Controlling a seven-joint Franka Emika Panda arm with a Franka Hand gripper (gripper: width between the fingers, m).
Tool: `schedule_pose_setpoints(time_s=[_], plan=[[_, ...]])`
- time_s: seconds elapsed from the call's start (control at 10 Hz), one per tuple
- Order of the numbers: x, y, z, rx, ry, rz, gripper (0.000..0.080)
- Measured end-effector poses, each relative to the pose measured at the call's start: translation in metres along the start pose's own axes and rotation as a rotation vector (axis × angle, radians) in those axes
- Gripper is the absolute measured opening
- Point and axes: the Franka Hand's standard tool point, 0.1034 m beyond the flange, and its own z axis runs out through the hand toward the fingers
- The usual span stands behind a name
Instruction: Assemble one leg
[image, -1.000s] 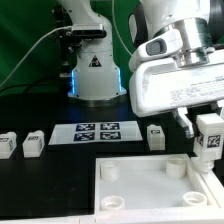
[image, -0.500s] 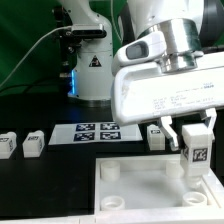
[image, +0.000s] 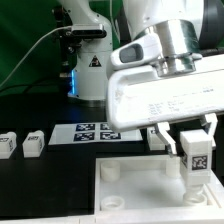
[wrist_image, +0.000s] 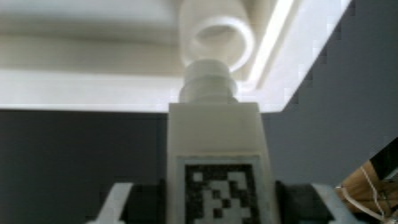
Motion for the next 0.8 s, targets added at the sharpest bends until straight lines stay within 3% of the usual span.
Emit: schedule_pose_setpoints(time_s=[0.4, 0.8], plan=[[-0.0099, -0.0093, 0.0026, 0.001, 0.027, -0.016, 0.0292], [-0.0096, -0.0032, 0.0027, -0.005, 0.025, -0.022, 0.0293]])
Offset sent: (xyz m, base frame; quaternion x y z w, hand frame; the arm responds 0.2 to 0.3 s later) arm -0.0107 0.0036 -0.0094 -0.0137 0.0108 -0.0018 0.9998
